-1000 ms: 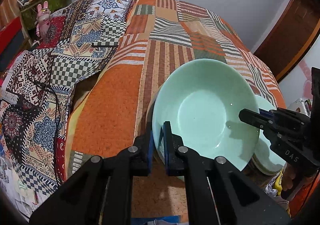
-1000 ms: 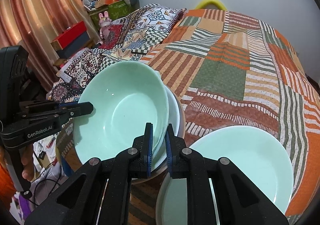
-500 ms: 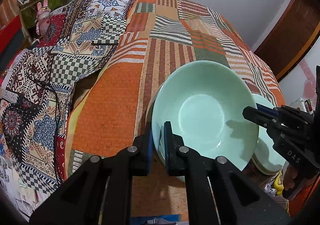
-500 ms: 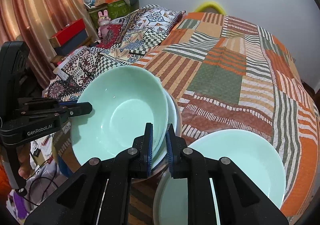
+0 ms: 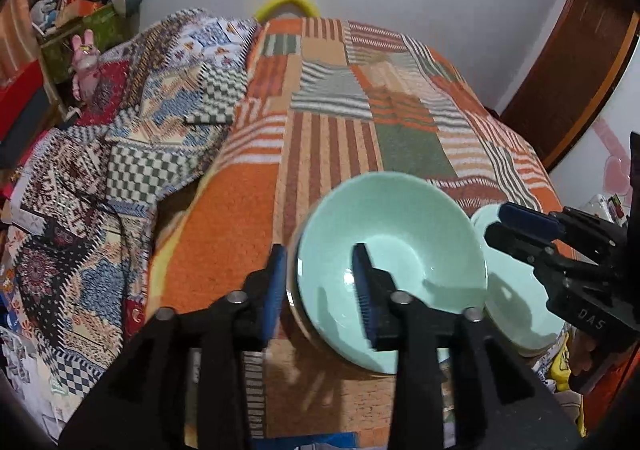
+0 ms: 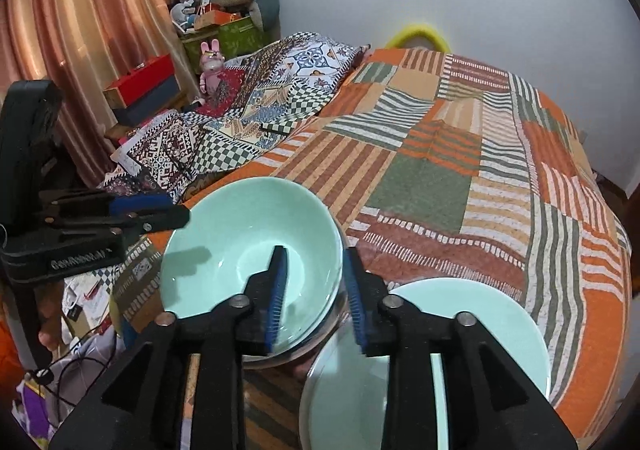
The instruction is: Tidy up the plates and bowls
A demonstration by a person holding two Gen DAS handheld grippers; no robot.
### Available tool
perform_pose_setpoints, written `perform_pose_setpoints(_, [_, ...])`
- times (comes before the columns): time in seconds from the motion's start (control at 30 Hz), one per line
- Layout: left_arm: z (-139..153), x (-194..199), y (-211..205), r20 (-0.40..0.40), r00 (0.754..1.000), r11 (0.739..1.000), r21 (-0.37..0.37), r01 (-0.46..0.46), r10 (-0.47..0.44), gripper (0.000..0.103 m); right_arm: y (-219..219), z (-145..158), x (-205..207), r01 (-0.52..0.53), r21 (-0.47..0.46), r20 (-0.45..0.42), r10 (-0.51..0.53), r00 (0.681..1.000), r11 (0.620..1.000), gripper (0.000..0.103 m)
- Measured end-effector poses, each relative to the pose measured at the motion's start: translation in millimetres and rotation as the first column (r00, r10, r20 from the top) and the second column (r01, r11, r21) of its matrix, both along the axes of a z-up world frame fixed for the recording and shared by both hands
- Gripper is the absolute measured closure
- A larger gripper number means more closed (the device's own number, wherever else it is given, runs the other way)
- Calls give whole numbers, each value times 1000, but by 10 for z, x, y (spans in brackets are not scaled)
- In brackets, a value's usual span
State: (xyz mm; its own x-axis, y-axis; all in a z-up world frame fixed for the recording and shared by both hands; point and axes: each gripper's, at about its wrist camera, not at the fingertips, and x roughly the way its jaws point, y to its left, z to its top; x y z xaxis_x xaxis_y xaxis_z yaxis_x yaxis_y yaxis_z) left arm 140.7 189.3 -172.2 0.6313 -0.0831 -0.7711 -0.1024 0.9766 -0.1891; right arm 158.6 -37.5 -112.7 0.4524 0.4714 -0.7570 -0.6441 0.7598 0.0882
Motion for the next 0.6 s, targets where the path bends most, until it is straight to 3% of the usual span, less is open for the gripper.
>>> perform_pose_setpoints(0.07, [36, -42, 44, 18, 1000, 1000, 9, -17, 17, 53, -34, 0, 15, 7, 6, -2, -7, 1000, 1000, 67])
perform_pose_setpoints(0.37, [-188, -60, 168, -56, 998, 999, -28, -17, 16, 53, -128, -141, 100, 41, 13, -87, -40, 995, 999, 57])
perform_pose_setpoints(0.6, [-426, -13, 164, -101, 995, 997, -79, -12, 4, 53, -91, -272, 126, 39, -2, -137, -39, 990, 999, 57])
